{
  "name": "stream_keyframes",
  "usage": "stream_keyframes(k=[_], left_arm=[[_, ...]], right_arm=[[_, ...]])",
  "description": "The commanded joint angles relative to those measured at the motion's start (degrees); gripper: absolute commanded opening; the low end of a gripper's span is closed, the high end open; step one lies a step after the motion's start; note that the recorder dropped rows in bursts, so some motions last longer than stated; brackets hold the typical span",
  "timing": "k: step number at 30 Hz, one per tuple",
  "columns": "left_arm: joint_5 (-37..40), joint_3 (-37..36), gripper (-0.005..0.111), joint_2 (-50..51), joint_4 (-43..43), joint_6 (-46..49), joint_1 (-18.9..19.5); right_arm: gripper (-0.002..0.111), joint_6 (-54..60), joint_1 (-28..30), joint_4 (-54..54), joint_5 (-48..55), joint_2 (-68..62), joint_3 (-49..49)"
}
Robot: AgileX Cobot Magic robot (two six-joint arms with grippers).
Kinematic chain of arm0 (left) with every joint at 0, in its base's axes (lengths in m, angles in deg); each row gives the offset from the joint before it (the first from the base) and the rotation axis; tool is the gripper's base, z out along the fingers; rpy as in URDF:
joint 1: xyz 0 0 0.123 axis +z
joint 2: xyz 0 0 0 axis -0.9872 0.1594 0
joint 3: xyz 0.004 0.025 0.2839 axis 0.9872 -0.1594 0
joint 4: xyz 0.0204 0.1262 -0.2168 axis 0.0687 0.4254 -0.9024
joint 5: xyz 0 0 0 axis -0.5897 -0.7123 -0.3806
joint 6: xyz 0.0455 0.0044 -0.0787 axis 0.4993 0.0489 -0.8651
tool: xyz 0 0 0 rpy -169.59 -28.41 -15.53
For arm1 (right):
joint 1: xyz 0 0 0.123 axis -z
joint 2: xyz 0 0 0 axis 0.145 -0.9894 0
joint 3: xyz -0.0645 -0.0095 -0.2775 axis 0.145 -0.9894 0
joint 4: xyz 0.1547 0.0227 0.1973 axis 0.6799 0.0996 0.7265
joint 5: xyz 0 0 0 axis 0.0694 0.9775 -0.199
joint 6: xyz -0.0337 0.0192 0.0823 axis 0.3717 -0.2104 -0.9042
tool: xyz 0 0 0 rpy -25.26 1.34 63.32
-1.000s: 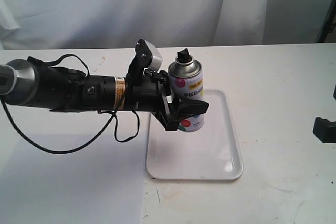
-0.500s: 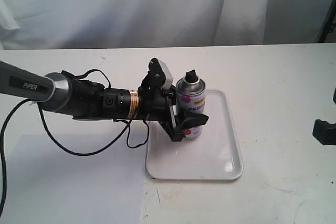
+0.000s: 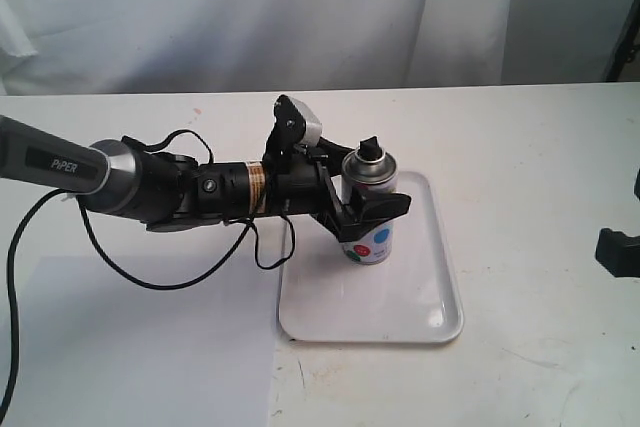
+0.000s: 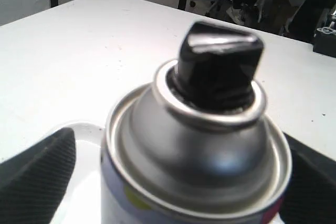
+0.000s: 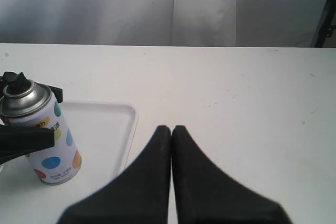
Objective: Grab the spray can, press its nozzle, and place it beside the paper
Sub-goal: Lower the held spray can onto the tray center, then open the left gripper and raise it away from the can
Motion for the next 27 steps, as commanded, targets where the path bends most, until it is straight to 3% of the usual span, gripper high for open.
stream_keyframes(k=[1,9,15,20,21,22,23,24,27], left_arm=[[-0.5,0.3,0.088,-0.5,-1.8,-0.2,-0.3],[-2.0,0.3,0.088,-1.8,-2.1,-0.2,0.1],[-2.0,0.3,0.088,-7.2,1.5,-0.7,2.5],[-2.0,0.3,0.084,-13.2,5.1,-6.9,3.9],[-1.9,0.3,0.079,-14.2,6.1,-8.2,4.0],[-1.4,0.3,0.063,-17.2,9.0,-9.9,4.3],[-1.4,0.3,0.054,-18.3,10.9,-10.6,4.4],[-1.4,0.3,0.033,-21.4,15.6,-12.4,4.7],[1.2,0.3,0.0,-28.8,28.5,-23.5,4.7]], right_arm=[[0.0,0.4,0.0,0.1,0.4,0.3,0.0],[0.0,1.5,0.0,0.6,0.4,0.3,0.0],[0.0,1.5,0.0,0.7,0.4,0.3,0.0],[0.0,1.5,0.0,0.7,0.4,0.3,0.0],[0.0,1.5,0.0,0.7,0.5,0.3,0.0],[0.0,1.5,0.0,0.7,0.5,0.5,0.0],[0.0,1.5,0.0,0.7,0.5,0.5,0.0],[0.0,1.0,0.0,0.7,0.5,0.5,0.0],[0.0,0.9,0.0,0.7,2.1,0.5,0.0]])
